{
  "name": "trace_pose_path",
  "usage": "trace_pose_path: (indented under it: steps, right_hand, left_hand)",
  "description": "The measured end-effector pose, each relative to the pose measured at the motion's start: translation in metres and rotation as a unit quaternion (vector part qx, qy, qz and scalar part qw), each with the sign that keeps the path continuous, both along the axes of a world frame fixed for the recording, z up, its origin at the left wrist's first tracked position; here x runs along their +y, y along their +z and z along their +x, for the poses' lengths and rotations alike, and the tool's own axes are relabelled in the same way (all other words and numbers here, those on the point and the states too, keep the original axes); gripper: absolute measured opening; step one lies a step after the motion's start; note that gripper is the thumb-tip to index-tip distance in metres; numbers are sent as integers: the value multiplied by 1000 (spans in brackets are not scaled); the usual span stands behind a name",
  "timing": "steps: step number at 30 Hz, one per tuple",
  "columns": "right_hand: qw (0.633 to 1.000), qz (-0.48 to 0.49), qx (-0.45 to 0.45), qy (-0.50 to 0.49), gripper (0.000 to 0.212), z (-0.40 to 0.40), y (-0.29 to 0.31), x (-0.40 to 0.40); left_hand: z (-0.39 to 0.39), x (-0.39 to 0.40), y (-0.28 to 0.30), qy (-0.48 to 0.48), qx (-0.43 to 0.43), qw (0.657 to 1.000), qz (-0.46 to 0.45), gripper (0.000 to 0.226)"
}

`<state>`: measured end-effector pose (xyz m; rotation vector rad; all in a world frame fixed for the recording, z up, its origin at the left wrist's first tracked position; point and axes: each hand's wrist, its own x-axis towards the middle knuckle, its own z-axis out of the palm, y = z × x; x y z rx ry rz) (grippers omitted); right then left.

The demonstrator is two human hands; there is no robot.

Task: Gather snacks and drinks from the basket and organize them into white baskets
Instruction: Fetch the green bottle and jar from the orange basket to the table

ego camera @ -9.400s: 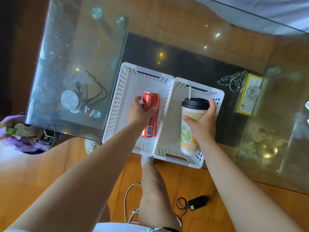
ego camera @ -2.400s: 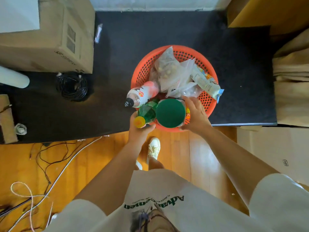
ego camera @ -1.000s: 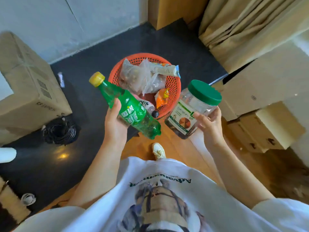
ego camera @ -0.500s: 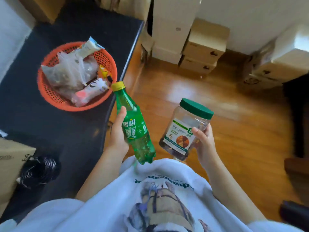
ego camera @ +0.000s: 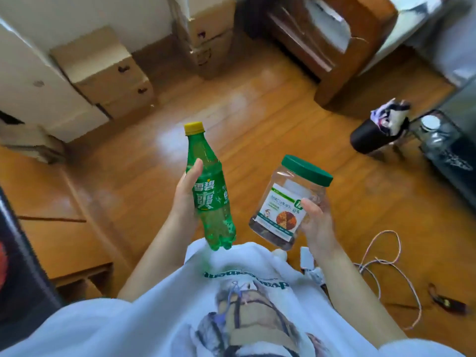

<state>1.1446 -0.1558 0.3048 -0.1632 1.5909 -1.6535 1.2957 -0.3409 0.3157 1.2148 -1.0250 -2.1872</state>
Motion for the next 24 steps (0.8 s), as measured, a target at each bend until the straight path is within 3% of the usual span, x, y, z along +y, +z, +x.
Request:
trace_pose_path:
  steps: [7,12,15,24]
  right_hand:
    - [989,-22,-2,-146,43,-88,-4,149]
    - [968,-30,-14,-250,49,-131,-4,222]
    - [956,-28,-27,-291,60,-151,-7,252]
    - [921,-48,-43,-384,64,-243,-19,281]
  left_hand:
    - [-153,121,0,-153,-34,988,1,36]
    - [-231,178,4,-252,-45,967,-11,34]
    - [-271,198,3,-292,-50,955,-14,34]
    - [-403,227,-5,-372,-43,927,-26,29]
